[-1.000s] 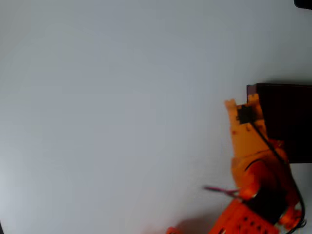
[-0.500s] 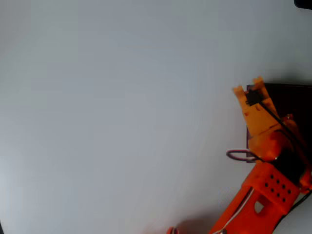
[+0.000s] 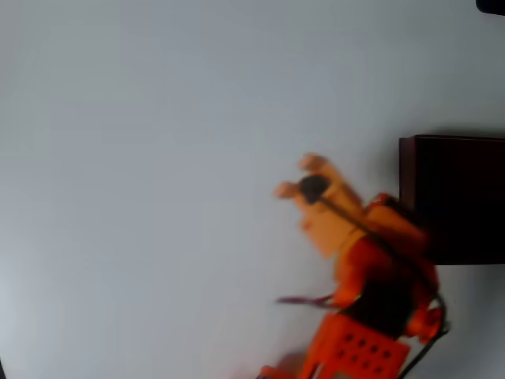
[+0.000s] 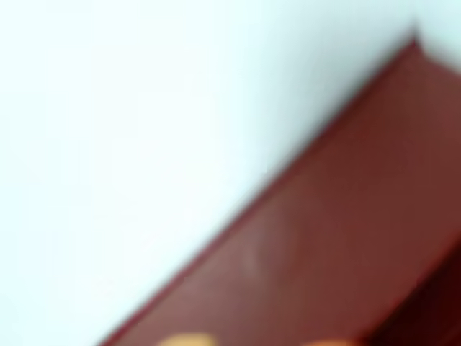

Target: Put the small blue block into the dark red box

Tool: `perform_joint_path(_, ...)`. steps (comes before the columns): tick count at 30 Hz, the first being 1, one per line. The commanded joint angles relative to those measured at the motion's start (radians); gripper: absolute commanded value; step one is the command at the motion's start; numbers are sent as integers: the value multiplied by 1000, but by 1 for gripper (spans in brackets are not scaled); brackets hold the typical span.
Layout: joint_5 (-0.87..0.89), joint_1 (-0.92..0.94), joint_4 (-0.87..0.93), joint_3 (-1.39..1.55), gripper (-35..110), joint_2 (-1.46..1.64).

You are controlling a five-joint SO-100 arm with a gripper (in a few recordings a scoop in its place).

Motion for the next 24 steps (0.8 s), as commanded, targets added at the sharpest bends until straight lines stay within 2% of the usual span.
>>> perform_joint_path(1,-35,-138,23,123,0,250)
perform_joint_path(6,-91,-356,11,388,0,673)
perform_joint_path(11,-124,-512,43,503,0,807)
perform_joint_path(17,-140,-638,230,689,0,1220)
perform_joint_path(24,-161,-710,259,784,0,1226)
